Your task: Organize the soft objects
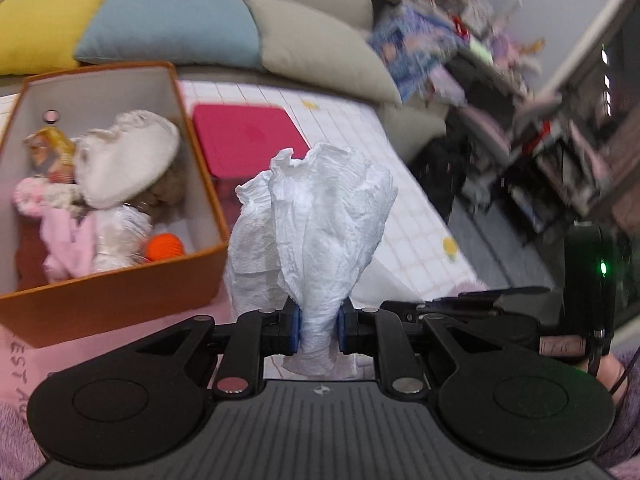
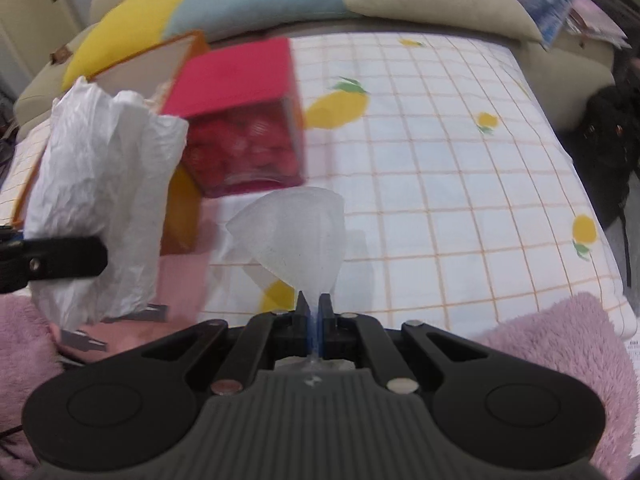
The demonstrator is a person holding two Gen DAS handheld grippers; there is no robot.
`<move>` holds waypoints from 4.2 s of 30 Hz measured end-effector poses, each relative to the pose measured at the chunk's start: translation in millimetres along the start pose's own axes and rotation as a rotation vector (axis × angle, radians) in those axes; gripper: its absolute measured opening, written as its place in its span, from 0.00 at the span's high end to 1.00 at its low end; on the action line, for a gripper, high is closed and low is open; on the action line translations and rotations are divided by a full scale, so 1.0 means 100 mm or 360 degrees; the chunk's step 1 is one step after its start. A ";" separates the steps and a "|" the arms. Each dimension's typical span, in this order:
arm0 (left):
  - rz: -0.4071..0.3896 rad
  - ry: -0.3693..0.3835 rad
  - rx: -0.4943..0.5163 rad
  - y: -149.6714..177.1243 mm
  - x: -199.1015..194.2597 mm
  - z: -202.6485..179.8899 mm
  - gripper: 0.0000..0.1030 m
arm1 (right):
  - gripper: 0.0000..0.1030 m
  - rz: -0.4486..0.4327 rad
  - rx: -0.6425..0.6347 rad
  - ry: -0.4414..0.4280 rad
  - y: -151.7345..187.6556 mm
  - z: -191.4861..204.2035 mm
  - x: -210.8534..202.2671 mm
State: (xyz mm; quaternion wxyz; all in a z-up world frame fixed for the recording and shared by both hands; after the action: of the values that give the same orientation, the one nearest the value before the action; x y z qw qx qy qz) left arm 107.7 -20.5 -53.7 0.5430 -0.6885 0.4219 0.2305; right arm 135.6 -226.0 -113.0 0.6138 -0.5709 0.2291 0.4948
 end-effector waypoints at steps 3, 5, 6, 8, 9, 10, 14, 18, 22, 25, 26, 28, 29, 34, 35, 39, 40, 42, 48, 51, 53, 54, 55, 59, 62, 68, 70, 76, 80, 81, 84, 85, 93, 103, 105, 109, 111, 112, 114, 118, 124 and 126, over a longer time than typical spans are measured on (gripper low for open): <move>-0.0104 0.0012 -0.0083 -0.06 -0.19 0.15 0.82 | 1.00 -0.0098 -0.0175 0.0038 -0.13 0.29 -0.15; -0.0179 0.0018 -0.0132 -0.14 -0.32 0.26 0.82 | 1.00 -0.0155 -0.0239 0.0011 -0.25 0.46 -0.22; -0.0219 0.0017 -0.0155 -0.18 -0.37 0.30 0.82 | 1.00 -0.0177 -0.0261 -0.0007 -0.31 0.53 -0.24; -0.0287 -0.0003 -0.0193 -0.24 -0.49 0.41 0.82 | 1.00 -0.0225 -0.0301 -0.0042 -0.44 0.68 -0.27; -0.0314 -0.0024 -0.0217 -0.29 -0.54 0.47 0.82 | 1.00 -0.0238 -0.0313 -0.0057 -0.50 0.74 -0.26; -0.0324 -0.0047 -0.0242 -0.33 -0.57 0.55 0.82 | 1.00 -0.0248 -0.0314 -0.0078 -0.58 0.79 -0.24; -0.0342 -0.0125 -0.0339 -0.43 -0.61 0.79 0.82 | 1.00 -0.0282 -0.0329 -0.0138 -0.84 1.02 -0.15; -0.0292 -0.0186 -0.0415 -0.53 -0.48 0.95 0.82 | 1.00 -0.0278 -0.0400 -0.0145 -1.07 1.25 0.08; -0.0184 -0.0252 -0.0447 -0.59 -0.27 1.15 0.82 | 1.00 -0.0228 -0.0521 -0.0083 -1.21 1.46 0.41; -0.0110 -0.0301 -0.0456 -0.60 -0.11 1.28 0.82 | 1.00 -0.0152 -0.0583 -0.0062 -1.26 1.53 0.68; -0.0082 -0.0313 -0.0464 -0.61 -0.05 1.33 0.82 | 1.00 -0.0119 -0.0596 -0.0054 -1.28 1.54 0.77; -0.0035 -0.0343 -0.0455 -0.62 0.03 1.40 0.82 | 1.00 -0.0072 -0.0638 -0.0021 -1.28 1.55 0.91; -0.0011 -0.0356 -0.0456 -0.62 0.08 1.43 0.82 | 1.00 -0.0052 -0.0665 -0.0001 -1.28 1.56 0.98; 0.0105 -0.0388 -0.0447 -0.61 0.32 1.53 0.82 | 1.00 0.0034 -0.0755 0.0055 -1.25 1.53 1.20; 0.0126 -0.0384 -0.0454 -0.61 0.37 1.55 0.82 | 1.00 0.0045 -0.0768 0.0065 -1.24 1.53 1.23; 0.0205 -0.0415 -0.0453 -0.62 0.57 1.59 0.82 | 0.99 0.0078 -0.0823 0.0077 -1.24 1.50 1.33; 0.0226 -0.0418 -0.0454 -0.62 0.62 1.60 0.82 | 0.99 0.0086 -0.0832 0.0074 -1.22 1.50 1.34; 0.0259 -0.0439 -0.0441 -0.62 0.70 1.61 0.82 | 0.99 0.0110 -0.0846 0.0066 -1.22 1.50 1.38; 0.0285 -0.0462 -0.0380 -0.64 0.73 1.57 0.75 | 0.91 0.0144 -0.0890 0.0056 -1.20 1.48 1.47; 0.0274 -0.0466 -0.0389 -0.63 0.69 1.57 0.63 | 0.75 0.0108 -0.0974 0.0053 -1.17 1.54 1.41; 0.0261 -0.0451 -0.0406 -0.64 0.64 1.56 0.49 | 0.67 0.0089 -0.0992 0.0046 -1.18 1.55 1.35; 0.0238 -0.0443 -0.0411 -0.65 0.61 1.54 0.41 | 0.65 0.0077 -0.0999 0.0046 -1.19 1.56 1.31; 0.0214 -0.0436 -0.0409 -0.67 0.57 1.52 0.37 | 0.63 0.0068 -0.1006 0.0039 -1.19 1.57 1.27; 0.0134 -0.0448 -0.0385 -0.74 0.39 1.46 0.30 | 0.44 0.0057 -0.1040 0.0036 -1.26 1.60 1.07; 0.0073 -0.0441 -0.0420 -0.79 0.23 1.40 0.25 | 0.33 0.0020 -0.1041 0.0067 -1.31 1.58 0.89; -0.0176 -0.0388 -0.0347 -0.89 -0.13 1.13 0.25 | 0.26 -0.0135 -0.0889 0.0093 -1.41 1.38 0.42; -0.0302 -0.0363 -0.0278 -0.94 -0.27 0.98 0.25 | 0.26 -0.0225 -0.0809 0.0105 -1.45 1.27 0.23; -0.0673 -0.0375 -0.0117 -1.02 -0.63 0.54 0.25 | 0.15 -0.0499 -0.0501 0.0092 -1.43 0.89 -0.28; -0.0851 -0.0409 -0.0049 -1.02 -0.78 0.32 0.25 | 0.14 -0.0593 -0.0356 0.0135 -1.31 0.66 -0.51; -0.0865 -0.0431 -0.0051 -1.01 -0.79 0.27 0.24 | 0.13 -0.0619 -0.0318 0.0148 -1.27 0.60 -0.56; -0.0895 -0.0545 -0.0025 -0.93 -0.77 0.19 0.20 | 0.11 -0.0679 -0.0183 0.0164 -1.15 0.47 -0.68; -0.0919 -0.0587 0.0010 -0.88 -0.75 0.15 0.19 | 0.11 -0.0695 -0.0149 0.0164 -1.10 0.44 -0.70; -0.0935 -0.0903 0.0219 -0.43 -0.49 -0.05 0.11 | 0.04 -0.0720 -0.0017 0.0156 -0.75 0.38 -0.73; -0.0504 -0.0787 -0.0021 -0.14 -0.14 0.18 0.11 | 0.03 -0.0463 -0.0066 0.0171 -0.41 0.45 -0.35; -0.0440 -0.0806 -0.0010 -0.08 -0.07 0.20 0.11 | 0.03 -0.0421 -0.0029 0.0170 -0.35 0.40 -0.28; -0.0377 -0.0791 -0.0029 0.02 -0.03 0.20 0.11 | 0.03 -0.0396 -0.0019 0.0194 -0.24 0.37 -0.24; -0.0366 -0.0786 -0.0022 0.06 -0.03 0.16 0.11 | 0.03 -0.0409 -0.0019 0.0197 -0.20 0.36 -0.26; -0.0368 -0.0790 -0.0012 0.08 -0.04 0.14 0.11 | 0.03 -0.0417 -0.0015 0.0199 -0.19 0.35 -0.28; -0.0366 -0.0794 -0.0005 0.12 -0.06 0.09 0.11 | 0.03 -0.0436 -0.0007 0.0199 -0.15 0.35 -0.31; -0.0380 -0.0784 -0.0005 0.15 -0.14 0.02 0.11 | 0.03 -0.0478 0.0000 0.0200 -0.09 0.35 -0.42; -0.0414 -0.0797 0.0015 0.10 -0.19 -0.05 0.11 | 0.03 -0.0540 0.0016 0.0214 -0.06 0.35 -0.55; -0.0424 -0.0809 0.0026 0.09 -0.19 -0.07 0.11 | 0.03 -0.0565 0.0010 0.0229 -0.06 0.36 -0.57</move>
State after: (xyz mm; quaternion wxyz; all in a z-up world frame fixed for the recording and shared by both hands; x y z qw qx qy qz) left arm 88.9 -21.4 -42.3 0.6623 -0.6537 0.1800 0.3188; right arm 107.5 -211.8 -52.8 0.6753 -0.6343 0.1696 0.3361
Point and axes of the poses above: each gripper's, at about its wrist camera, not at the fingertips, and x roughly the way its jaws point, z to its left, y to its underside, the point moved 3 cm from there along x, roughly the way its jaws point, and after that the axes turned 9 degrees about -y, right-handed, at the moved point
